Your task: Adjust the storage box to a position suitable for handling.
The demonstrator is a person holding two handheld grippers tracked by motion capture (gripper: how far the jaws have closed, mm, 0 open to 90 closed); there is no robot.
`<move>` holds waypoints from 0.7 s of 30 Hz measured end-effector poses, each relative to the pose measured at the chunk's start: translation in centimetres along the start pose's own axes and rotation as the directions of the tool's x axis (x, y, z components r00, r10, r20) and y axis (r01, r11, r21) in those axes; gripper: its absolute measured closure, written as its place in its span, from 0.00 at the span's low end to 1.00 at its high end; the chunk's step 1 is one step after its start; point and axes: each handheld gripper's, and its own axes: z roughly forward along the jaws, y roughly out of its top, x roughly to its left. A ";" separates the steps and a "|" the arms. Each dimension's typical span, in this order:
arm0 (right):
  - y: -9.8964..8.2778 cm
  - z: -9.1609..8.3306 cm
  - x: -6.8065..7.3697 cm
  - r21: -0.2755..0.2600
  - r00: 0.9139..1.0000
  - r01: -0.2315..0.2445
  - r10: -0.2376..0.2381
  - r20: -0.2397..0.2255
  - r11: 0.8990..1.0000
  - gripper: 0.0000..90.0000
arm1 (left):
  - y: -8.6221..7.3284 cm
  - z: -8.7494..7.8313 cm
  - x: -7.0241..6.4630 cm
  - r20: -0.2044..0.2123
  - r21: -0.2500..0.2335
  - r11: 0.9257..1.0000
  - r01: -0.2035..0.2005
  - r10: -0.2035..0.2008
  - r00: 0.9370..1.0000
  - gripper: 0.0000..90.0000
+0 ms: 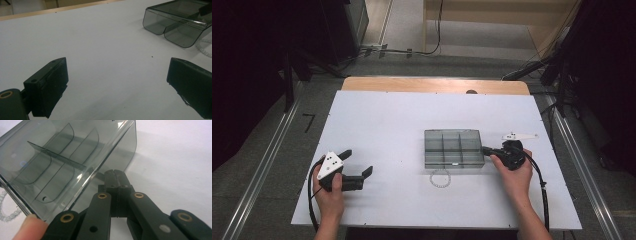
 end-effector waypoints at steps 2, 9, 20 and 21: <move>0.0 0.1 0.2 0.004 1.000 0.003 -0.003 0.002 1.000 0.98 | 0.0 0.0 0.0 -0.002 0.000 1.000 0.003 -0.003 1.000 0.04; 0.1 0.8 1.4 0.007 0.999 0.039 -0.039 0.000 0.999 0.98 | 0.0 0.0 0.0 -0.001 0.001 1.000 0.001 -0.001 1.000 0.04; 0.2 1.5 2.3 -0.012 0.998 0.057 -0.056 0.012 0.998 0.98 | 0.0 0.1 -0.1 0.002 0.008 1.000 -0.008 0.008 1.000 0.04; 0.3 1.6 2.4 -0.016 0.998 0.061 -0.060 0.020 0.998 0.98 | 0.0 0.1 -0.2 0.003 0.008 1.000 -0.007 0.007 1.000 0.04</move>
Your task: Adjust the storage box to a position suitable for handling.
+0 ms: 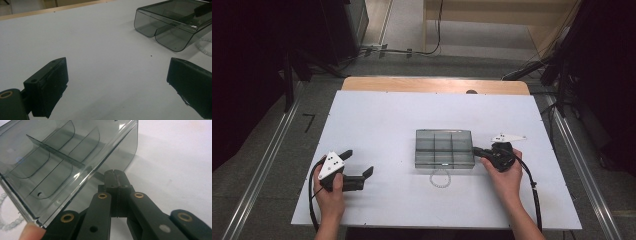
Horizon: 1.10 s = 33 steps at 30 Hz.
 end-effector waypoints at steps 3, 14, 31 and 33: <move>0.1 0.2 0.3 -0.005 1.000 0.026 -0.025 0.011 1.000 0.98 | 0.0 0.0 0.0 0.005 -0.002 1.000 -0.007 0.007 1.000 0.04; 0.4 -0.7 0.4 -0.013 0.997 0.083 -0.083 0.006 0.996 0.88 | 0.0 -0.3 0.1 0.009 -0.017 1.000 0.000 0.000 1.000 0.04; 1.0 -3.7 0.6 -0.119 0.990 0.072 -0.086 -0.115 0.990 0.14 | 1.8 -0.4 -1.7 0.058 -0.057 0.998 0.014 -0.011 0.998 0.03; 1.1 -3.8 0.9 -0.126 0.987 0.083 -0.099 -0.128 0.988 0.09 | 2.1 -0.1 -2.2 0.068 -0.058 0.998 0.011 -0.007 0.998 0.03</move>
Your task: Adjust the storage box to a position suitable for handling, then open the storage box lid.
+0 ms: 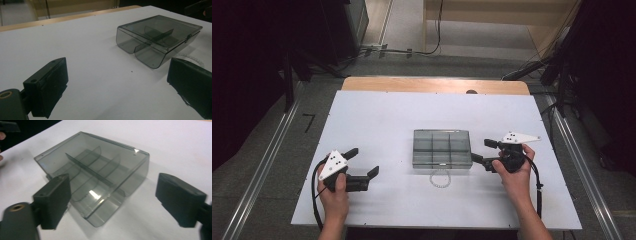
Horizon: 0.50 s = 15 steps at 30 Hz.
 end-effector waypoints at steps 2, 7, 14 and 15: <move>0.1 0.0 0.3 -0.003 1.000 0.010 -0.010 -0.013 1.000 0.09 | 0.2 0.3 -0.4 0.014 -0.003 1.000 -0.001 0.001 1.000 0.03; 0.2 -0.2 1.0 -0.011 0.999 0.023 -0.023 -0.024 1.000 0.09 | 0.7 1.2 -1.4 0.067 0.005 1.000 -0.001 0.001 0.998 0.03; 0.1 -0.2 1.6 -0.009 0.999 0.046 -0.046 -0.029 0.999 0.18 | 1.5 2.7 -2.6 0.120 0.013 0.999 0.035 -0.036 0.992 0.05; 0.0 -0.2 1.7 -0.007 0.998 0.049 -0.049 -0.032 0.999 0.22 | 1.5 2.9 -2.7 0.125 0.014 0.999 0.044 -0.045 0.991 0.06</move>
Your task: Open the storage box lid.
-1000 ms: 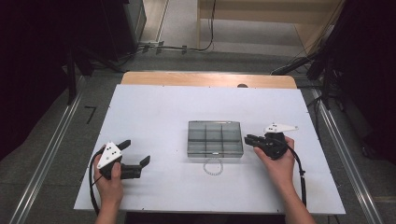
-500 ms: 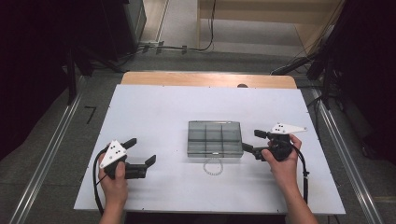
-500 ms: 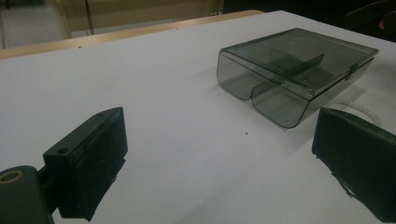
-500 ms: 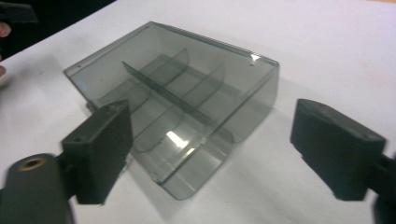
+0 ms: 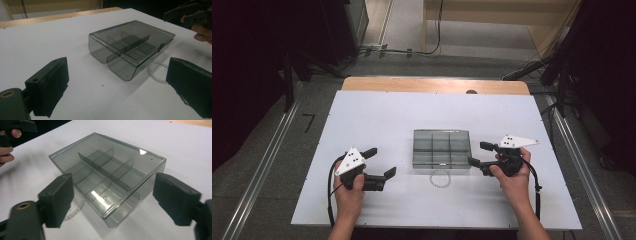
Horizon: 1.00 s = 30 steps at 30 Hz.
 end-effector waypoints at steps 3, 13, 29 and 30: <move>-0.3 0.1 0.4 0.009 1.000 0.013 -0.013 -0.002 1.000 0.29 | 0.4 1.0 -0.4 0.036 0.006 1.000 0.023 -0.023 0.999 0.12; -1.1 -0.9 0.3 0.019 1.000 0.017 -0.017 0.004 1.000 0.69 | 1.1 4.4 -0.8 0.092 0.077 0.996 0.038 -0.045 0.995 0.68; -2.5 -0.5 -0.5 0.108 0.999 0.037 -0.040 0.028 0.994 0.97 | -0.9 5.4 0.4 0.109 0.201 0.979 0.028 -0.051 0.993 1.00; -2.6 -0.2 -0.6 0.118 0.999 0.037 -0.041 0.027 0.992 0.97 | -0.9 5.4 0.4 0.106 0.200 0.979 0.027 -0.050 0.993 1.00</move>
